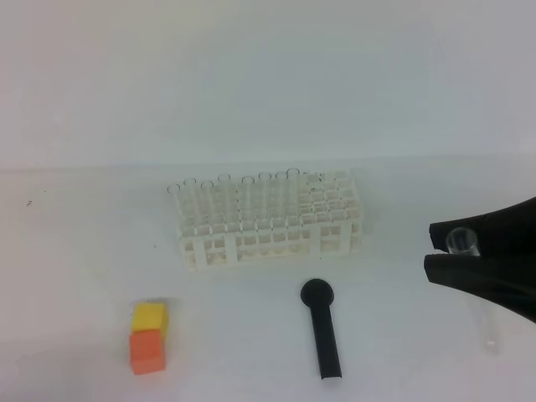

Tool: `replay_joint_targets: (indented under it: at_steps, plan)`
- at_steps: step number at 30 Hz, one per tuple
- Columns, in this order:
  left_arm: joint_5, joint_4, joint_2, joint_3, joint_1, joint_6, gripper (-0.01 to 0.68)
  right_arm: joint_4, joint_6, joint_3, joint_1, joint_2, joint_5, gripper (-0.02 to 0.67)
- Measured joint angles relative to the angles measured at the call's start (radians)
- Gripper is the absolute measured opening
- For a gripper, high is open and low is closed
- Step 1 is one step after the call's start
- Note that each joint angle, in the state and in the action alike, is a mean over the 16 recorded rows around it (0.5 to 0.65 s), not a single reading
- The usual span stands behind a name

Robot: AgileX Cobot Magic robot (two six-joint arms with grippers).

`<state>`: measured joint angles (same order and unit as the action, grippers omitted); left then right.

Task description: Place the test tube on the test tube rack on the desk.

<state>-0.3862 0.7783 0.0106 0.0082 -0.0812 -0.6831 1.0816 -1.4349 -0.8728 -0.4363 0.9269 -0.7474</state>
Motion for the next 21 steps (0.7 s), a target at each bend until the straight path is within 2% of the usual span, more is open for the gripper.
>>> replay_joint_targets:
  at_steps: [4, 14, 21]
  plan:
    - [-0.01, -0.113, 0.0, 0.0, 0.0, 0.0, -0.001, -0.007, 0.0, 0.002, 0.0, 0.0, 0.0, 0.122]
    - [0.021, -0.518, -0.001, -0.003, 0.0, -0.001, -0.001, -0.022, -0.001, 0.02, 0.0, 0.0, 0.002, 0.122]
    - [0.039, -0.615, 0.0, -0.001, 0.0, -0.001, -0.001, 0.004, -0.01, 0.032, 0.0, 0.017, 0.02, 0.122]
